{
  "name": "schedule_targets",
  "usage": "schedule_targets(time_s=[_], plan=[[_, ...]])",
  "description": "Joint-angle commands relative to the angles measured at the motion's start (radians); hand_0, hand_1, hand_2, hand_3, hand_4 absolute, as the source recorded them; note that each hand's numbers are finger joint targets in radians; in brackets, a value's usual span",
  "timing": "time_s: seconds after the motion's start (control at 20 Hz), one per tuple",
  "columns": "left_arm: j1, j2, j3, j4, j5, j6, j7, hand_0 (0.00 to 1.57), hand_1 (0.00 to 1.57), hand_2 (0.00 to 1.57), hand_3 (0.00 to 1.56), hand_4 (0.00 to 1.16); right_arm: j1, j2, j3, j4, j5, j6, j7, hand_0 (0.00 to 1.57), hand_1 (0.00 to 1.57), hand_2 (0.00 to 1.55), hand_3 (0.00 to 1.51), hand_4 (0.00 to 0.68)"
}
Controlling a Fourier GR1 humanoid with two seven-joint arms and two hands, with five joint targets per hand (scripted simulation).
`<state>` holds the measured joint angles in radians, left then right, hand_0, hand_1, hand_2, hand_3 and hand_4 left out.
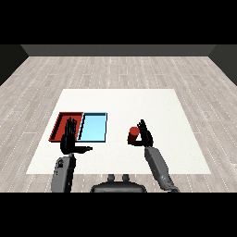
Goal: Pick the red can and put it in the red box
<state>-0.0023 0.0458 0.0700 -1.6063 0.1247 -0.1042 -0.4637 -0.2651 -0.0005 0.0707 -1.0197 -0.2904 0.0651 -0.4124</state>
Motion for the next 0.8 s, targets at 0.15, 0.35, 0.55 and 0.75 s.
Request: schedule_targets(time_s=[0.15,0.35,0.55,0.75], plan=[[-0.025,-0.007,-0.011,-0.004,-0.002,0.010,0.034,0.00,0.00,0.00,0.00,0.00,-0.096,-0.009,-0.059,0.158,0.013,0.048,-0.050,0.00,0.00,0.00,0.00,0.000],[0.052,-0.008,-0.022,-0.083,-0.015,0.010,0.023,0.00,0.00,0.00,0.00,0.00,-0.095,-0.006,-0.044,0.075,-0.005,0.007,0.007,0.00,0.00,0.00,0.00,0.000],[0.021,0.024,0.022,-0.042,0.039,-0.024,0.035,0.00,0.00,0.00,0.00,0.00,-0.022,0.000,0.045,0.100,-0.021,-0.001,-0.073,0.00,0.00,0.00,0.00,0.000],[0.014,0.024,0.024,0.025,0.023,-0.041,-0.040,0.00,0.00,0.00,0.00,0.00,-0.072,-0.001,0.034,0.056,-0.037,-0.028,0.033,0.00,0.00,0.00,0.00,0.000]])
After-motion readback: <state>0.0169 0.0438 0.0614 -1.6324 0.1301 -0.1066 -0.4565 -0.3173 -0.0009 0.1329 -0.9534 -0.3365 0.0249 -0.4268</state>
